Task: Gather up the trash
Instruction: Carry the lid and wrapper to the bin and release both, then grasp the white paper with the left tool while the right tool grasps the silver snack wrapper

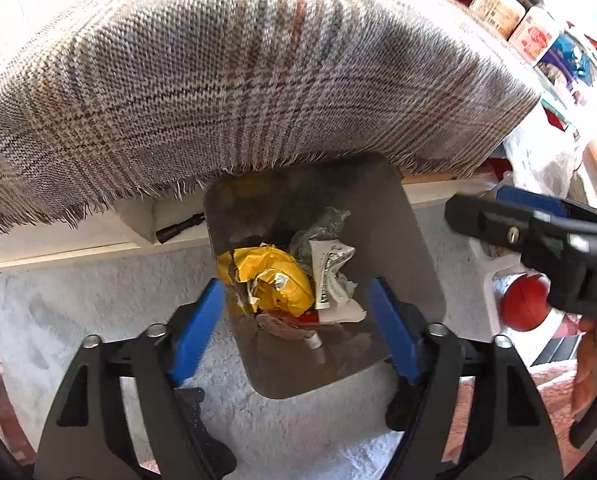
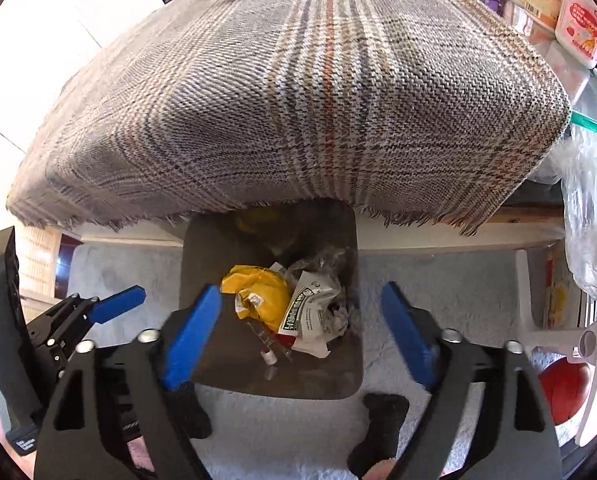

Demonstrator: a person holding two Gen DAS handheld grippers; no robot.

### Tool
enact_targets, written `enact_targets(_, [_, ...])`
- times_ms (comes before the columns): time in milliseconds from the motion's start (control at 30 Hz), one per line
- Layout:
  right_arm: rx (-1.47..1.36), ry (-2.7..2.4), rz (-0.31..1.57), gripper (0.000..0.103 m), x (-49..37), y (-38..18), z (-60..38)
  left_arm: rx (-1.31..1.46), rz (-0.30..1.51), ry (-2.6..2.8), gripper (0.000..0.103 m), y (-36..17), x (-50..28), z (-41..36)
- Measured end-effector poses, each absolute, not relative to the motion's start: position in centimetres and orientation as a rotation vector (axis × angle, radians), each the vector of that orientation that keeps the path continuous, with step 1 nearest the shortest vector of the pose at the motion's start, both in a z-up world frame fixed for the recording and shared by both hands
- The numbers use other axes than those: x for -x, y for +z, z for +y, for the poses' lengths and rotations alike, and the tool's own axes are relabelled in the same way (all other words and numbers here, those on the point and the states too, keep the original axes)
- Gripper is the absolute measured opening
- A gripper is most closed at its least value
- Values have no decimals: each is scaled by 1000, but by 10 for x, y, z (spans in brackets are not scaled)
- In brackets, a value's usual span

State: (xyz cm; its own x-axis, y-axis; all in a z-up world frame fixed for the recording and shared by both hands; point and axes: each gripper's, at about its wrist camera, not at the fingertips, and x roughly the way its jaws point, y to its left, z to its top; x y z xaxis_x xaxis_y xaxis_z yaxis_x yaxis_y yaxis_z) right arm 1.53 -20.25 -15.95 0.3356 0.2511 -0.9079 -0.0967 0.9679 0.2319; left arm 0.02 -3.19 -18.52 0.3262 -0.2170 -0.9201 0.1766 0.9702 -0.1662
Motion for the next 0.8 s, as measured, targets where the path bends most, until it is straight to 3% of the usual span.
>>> enact_targets(167, [-161,257,1131,100,-8,-135,-207,58,1142,-277,94,-156,9,-32])
enact_targets(467, [-318,207,1049,100,-5,-77,-256,9,1144,-237,95,-97,2,-12])
enact_targets(800, [-283,140,1039,100,-67,-24,-279,11,1058,-175,95,-30,-70,5])
